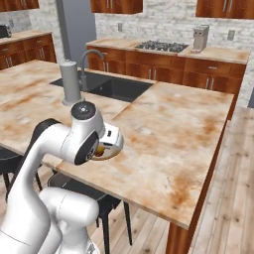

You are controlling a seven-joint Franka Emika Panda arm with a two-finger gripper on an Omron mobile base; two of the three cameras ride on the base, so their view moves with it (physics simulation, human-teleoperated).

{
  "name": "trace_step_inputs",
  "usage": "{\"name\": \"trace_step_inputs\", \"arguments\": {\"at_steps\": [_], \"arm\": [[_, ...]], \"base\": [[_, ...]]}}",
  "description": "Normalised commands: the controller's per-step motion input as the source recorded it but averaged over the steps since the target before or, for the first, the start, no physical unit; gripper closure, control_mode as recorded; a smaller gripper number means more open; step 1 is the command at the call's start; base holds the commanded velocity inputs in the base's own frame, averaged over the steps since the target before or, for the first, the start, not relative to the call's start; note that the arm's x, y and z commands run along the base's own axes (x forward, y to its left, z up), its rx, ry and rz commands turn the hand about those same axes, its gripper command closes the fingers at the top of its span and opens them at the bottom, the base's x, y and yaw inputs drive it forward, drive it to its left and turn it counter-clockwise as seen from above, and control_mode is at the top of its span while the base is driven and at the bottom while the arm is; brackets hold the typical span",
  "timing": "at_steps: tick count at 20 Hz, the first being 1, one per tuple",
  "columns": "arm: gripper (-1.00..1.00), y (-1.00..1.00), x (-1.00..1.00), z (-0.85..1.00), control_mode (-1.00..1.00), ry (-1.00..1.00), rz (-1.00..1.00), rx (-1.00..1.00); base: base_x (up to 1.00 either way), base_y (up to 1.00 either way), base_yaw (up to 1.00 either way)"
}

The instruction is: Retrieve the apple and orange from the fridge and place them into the bowl on the dining table.

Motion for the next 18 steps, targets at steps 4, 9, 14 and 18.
{"name": "trace_step_inputs", "arguments": {"at_steps": [4,9,14,18], "arm": [[1.0,0.49,0.56,-0.25,-1.0,0.17,0.03,0.0],[1.0,0.44,0.72,-0.25,-1.0,0.18,0.01,0.0],[1.0,0.3,0.72,-0.23,-1.0,0.09,0.0,0.0],[1.0,0.14,0.68,-0.25,-1.0,0.03,0.0,0.0]], "base": [[0.0,0.0,0.0],[0.0,0.0,0.0],[0.0,0.0,0.0],[0.0,0.0,0.0]]}}
